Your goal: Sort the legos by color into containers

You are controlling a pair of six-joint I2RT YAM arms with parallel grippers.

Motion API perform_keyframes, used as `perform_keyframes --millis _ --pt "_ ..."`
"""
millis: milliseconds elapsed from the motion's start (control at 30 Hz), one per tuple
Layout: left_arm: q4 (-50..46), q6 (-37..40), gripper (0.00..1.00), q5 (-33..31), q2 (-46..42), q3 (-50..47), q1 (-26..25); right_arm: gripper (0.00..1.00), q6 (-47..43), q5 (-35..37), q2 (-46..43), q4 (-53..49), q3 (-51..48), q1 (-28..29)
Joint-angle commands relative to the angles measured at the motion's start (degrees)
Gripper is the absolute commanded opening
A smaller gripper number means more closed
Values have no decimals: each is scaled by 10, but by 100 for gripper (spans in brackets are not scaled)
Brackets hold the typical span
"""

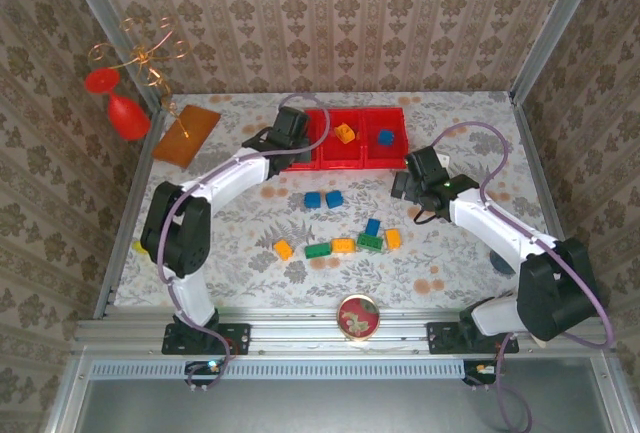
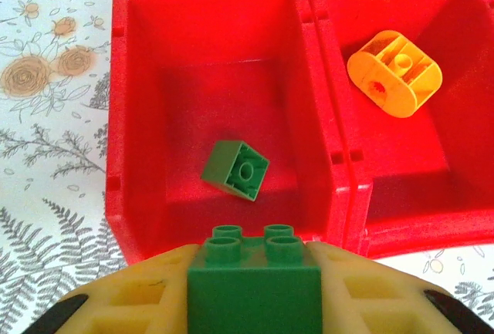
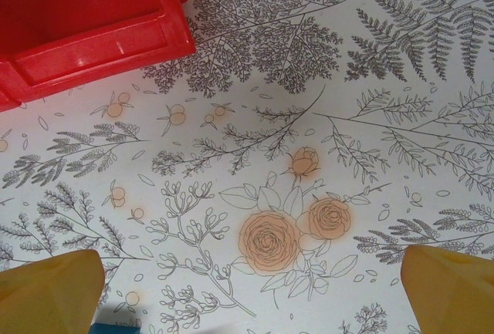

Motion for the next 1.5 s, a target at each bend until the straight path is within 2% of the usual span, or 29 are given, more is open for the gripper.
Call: perform_keyframes --millis 0,433,700,867,1100,1300,1467 --pt "-20 17 29 1 28 37 11 100 16 3 -15 -4 -1 4" --pt "-47 27 31 13 129 145 41 100 12 3 -21 -7 -6 11" --pt "-53 27 39 14 151 169 43 100 7 3 -19 -5 -7 17" --pt "-52 27 46 12 141 166 43 100 7 5 -15 -4 -7 20" --pt "-45 23 49 13 111 146 43 100 6 7 -16 -3 -6 25" --pt "-27 14 52 23 62 106 41 100 6 14 -15 -14 0 32" --pt "-9 2 61 29 7 53 39 100 13 24 -13 -35 10 45"
